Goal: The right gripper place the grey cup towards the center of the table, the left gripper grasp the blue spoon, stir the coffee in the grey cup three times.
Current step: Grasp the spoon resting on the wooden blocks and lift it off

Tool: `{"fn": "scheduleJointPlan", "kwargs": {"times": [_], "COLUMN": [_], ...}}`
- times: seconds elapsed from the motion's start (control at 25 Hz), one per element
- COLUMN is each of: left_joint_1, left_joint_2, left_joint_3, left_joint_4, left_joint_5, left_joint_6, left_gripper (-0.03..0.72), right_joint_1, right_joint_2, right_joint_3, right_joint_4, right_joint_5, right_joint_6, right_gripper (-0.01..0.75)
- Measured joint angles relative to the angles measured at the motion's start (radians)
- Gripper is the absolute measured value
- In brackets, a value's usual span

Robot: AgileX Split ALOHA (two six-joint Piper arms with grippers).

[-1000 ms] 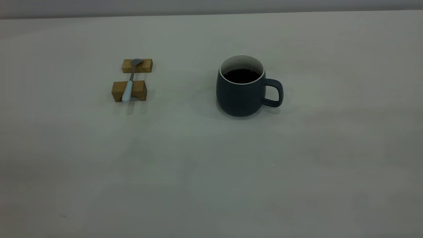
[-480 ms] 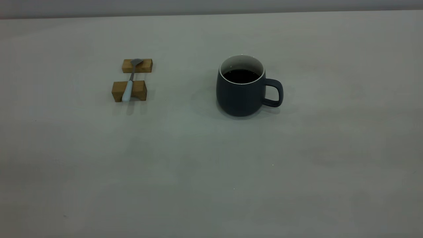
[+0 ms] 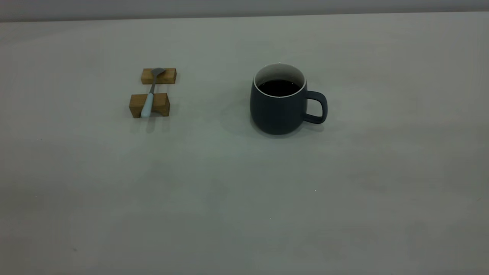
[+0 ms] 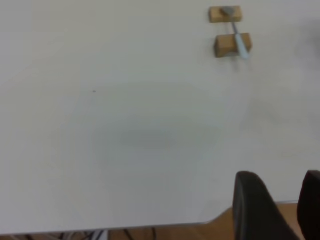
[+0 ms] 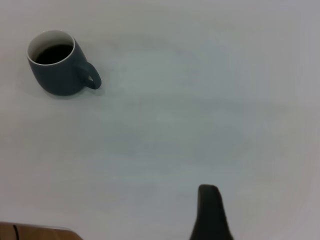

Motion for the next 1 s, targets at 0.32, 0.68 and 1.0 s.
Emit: {"fn": "scheduleJointPlan", "kwargs": {"times": [0.32, 0.68, 1.0], "left_joint_1": [0.000, 0.000, -0.027], "left_joint_2": [0.108, 0.760, 1.340], "left_joint_3": [-0.026, -0.191, -0.358], "left_joint_4": [-0.015, -0.033, -0.146], "left_joint_5": [-0.063, -0.349, -0.476], "left_joint_6": [-0.030, -0.005, 0.047], "left_gripper": [0.392, 0.677, 0.677], "right_joint_1": [0.000, 0.000, 0.000], "right_joint_2": [0.000, 0.000, 0.000], "right_joint_3": [0.000, 0.000, 0.000], "right_joint_4": [0.000, 0.000, 0.000], "right_joint_5": [0.000, 0.000, 0.000], "right_joint_6": [0.000, 0.000, 0.000], "right_gripper": [0.592, 0.592, 0.592]}}
